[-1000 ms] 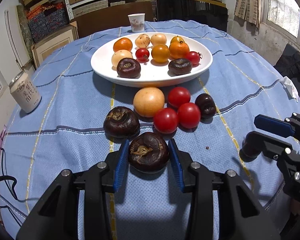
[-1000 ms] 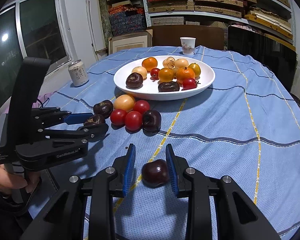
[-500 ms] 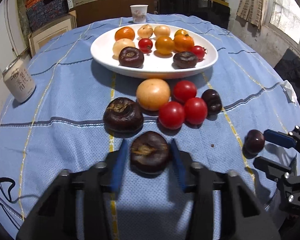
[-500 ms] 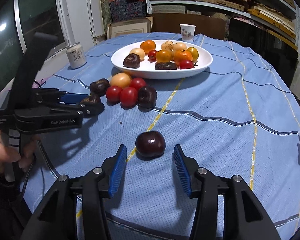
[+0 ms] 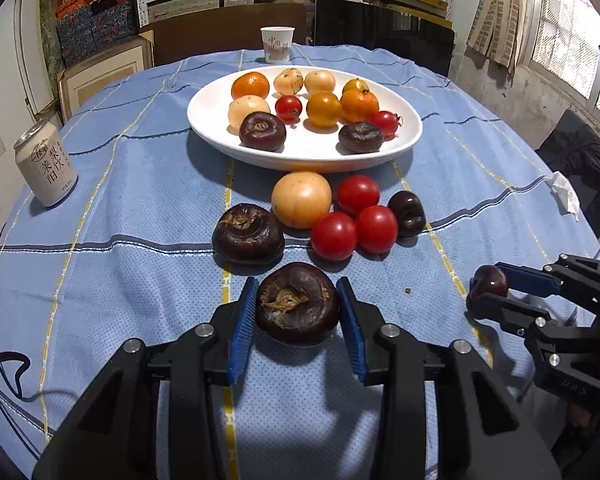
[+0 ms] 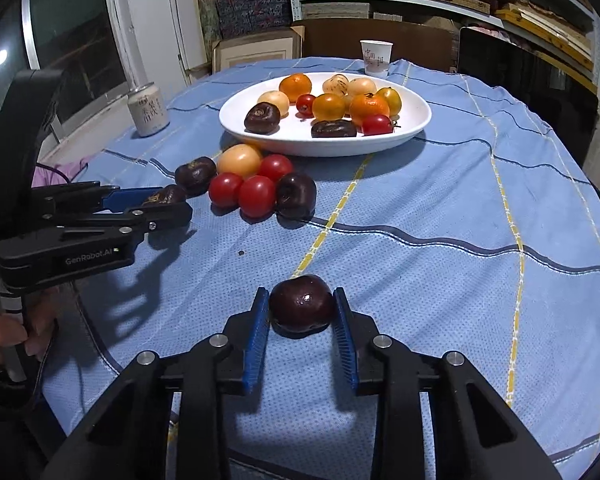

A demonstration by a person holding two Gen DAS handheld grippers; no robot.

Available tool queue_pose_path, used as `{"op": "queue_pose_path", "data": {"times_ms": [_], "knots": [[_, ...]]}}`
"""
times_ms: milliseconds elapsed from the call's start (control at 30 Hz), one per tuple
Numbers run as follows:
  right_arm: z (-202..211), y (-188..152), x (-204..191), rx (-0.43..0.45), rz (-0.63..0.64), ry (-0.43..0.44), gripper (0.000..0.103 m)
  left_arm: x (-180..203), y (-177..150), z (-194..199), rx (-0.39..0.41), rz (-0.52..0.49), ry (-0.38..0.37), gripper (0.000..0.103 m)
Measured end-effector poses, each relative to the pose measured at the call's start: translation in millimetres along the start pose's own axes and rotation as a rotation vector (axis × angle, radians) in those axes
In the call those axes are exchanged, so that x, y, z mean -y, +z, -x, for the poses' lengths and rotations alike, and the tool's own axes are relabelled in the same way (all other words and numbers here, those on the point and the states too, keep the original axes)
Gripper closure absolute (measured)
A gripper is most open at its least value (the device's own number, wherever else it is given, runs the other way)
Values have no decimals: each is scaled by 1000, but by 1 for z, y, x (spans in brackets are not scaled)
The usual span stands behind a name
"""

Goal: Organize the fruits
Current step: 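Carry the dark red plum and dark purple fruit onto the white plate and release both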

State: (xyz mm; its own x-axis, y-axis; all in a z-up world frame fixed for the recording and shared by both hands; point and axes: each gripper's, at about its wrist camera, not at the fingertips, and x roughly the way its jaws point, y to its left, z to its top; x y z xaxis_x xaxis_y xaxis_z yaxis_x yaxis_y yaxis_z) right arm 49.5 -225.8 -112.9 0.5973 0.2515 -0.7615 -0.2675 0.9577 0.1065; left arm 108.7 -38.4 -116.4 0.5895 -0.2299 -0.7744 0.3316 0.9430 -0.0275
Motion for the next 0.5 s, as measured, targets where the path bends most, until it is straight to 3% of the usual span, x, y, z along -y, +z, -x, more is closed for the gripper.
{"op": "queue_pose_path", "data": {"times_ms": [300,500], "knots": [[21,14,-1,63,13,4,71,0,8,31,61,-7,-26,64],[32,57,7,113,61,-40,71,-3,43,35,87,-27,-28,64]]}}
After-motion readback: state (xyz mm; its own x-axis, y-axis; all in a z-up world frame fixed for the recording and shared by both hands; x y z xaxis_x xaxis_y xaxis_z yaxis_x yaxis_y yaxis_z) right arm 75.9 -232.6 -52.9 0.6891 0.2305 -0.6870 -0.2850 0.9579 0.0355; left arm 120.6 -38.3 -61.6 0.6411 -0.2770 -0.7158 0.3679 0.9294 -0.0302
